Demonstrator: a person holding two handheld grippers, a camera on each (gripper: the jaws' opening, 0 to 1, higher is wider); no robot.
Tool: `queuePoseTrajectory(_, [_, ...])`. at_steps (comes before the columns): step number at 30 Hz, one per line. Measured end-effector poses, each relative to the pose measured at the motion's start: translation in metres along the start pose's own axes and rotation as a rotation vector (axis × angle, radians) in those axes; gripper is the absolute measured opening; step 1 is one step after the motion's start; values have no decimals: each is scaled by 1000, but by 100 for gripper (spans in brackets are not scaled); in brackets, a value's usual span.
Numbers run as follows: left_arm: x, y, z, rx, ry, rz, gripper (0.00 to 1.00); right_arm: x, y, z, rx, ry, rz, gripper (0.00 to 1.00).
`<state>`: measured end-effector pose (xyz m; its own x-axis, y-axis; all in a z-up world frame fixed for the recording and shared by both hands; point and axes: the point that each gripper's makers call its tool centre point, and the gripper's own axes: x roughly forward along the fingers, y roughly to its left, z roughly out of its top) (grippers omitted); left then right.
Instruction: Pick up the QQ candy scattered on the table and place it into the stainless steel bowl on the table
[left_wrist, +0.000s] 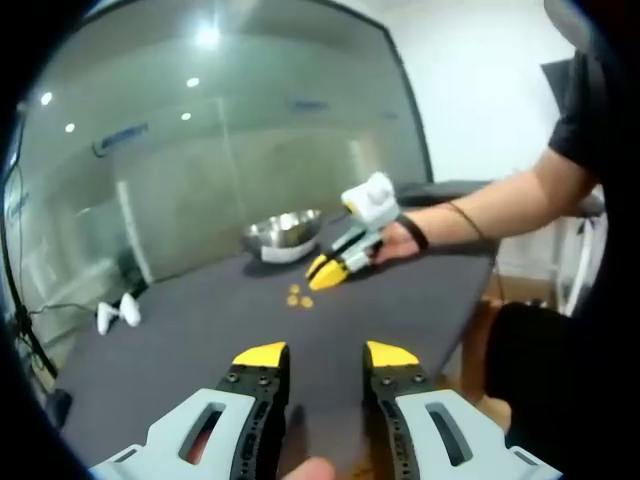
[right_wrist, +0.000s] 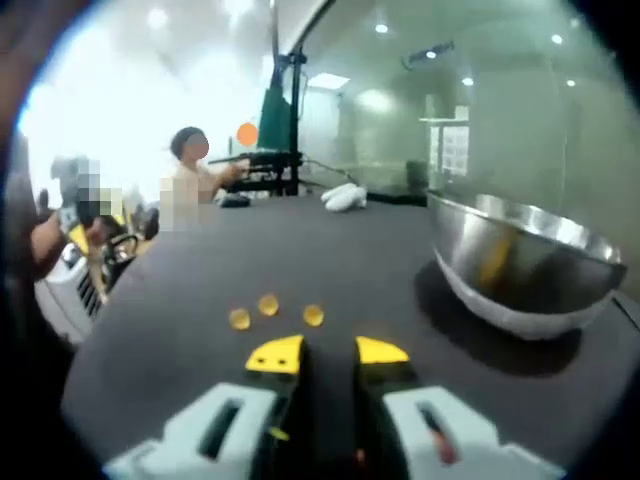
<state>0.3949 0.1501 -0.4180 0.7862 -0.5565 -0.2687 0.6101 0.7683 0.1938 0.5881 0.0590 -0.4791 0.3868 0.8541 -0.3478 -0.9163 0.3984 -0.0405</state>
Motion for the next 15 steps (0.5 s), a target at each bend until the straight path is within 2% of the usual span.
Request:
queuePoseTrajectory(6, [0, 1, -1, 22, 10, 1, 31, 14, 6, 5, -5, -3, 24, 19])
queuePoseTrajectory(15, [-7, 7, -7, 6, 13, 19, 31, 25, 9, 9, -22, 2, 38, 19])
